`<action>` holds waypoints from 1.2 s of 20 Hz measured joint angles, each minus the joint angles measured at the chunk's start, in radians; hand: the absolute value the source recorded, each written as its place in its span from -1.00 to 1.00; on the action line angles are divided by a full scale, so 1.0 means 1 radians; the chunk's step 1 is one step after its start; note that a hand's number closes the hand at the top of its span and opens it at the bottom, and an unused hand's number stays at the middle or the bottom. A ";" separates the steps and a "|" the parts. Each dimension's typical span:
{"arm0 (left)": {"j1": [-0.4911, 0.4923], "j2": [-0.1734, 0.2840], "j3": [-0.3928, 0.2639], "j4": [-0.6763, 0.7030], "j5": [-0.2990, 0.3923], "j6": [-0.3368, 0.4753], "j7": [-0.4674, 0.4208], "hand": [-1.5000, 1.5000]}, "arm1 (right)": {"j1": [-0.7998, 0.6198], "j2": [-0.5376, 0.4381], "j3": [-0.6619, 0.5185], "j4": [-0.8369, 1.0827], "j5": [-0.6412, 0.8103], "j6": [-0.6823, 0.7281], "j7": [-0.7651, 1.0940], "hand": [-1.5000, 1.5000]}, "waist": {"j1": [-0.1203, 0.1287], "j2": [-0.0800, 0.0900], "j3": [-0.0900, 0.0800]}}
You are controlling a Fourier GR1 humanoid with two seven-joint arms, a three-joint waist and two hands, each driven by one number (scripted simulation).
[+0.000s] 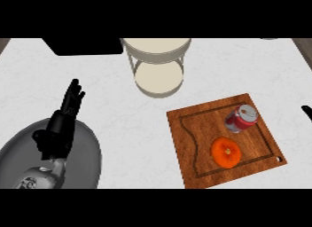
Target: Pick the squash from the cutting board and place it in the tiered basket
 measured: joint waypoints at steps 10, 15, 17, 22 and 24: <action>-0.006 -0.010 0.000 -0.002 -0.014 0.002 0.001 0.00 | 0.139 -0.338 -0.180 -0.219 0.338 0.221 -0.008 -1.00 | -0.009 -0.006 -0.006; -0.008 -0.019 -0.005 -0.007 -0.020 0.004 0.007 0.00 | 0.159 -0.448 -0.219 -0.423 0.531 0.204 0.072 -1.00 | -0.002 -0.006 -0.007; -0.011 -0.026 -0.007 -0.005 -0.026 0.007 0.007 0.00 | 0.176 -0.463 -0.208 -0.526 0.581 0.180 0.140 -1.00 | 0.001 -0.005 -0.007; -0.024 -0.035 -0.016 -0.003 -0.039 -0.009 0.017 0.00 | 0.156 -0.504 -0.127 -0.704 0.639 0.118 0.367 -1.00 | 0.024 0.001 -0.006; -0.029 -0.041 -0.009 -0.001 -0.043 -0.014 0.020 0.00 | 0.144 -0.497 -0.072 -0.739 0.649 0.099 0.444 -1.00 | 0.027 0.002 -0.006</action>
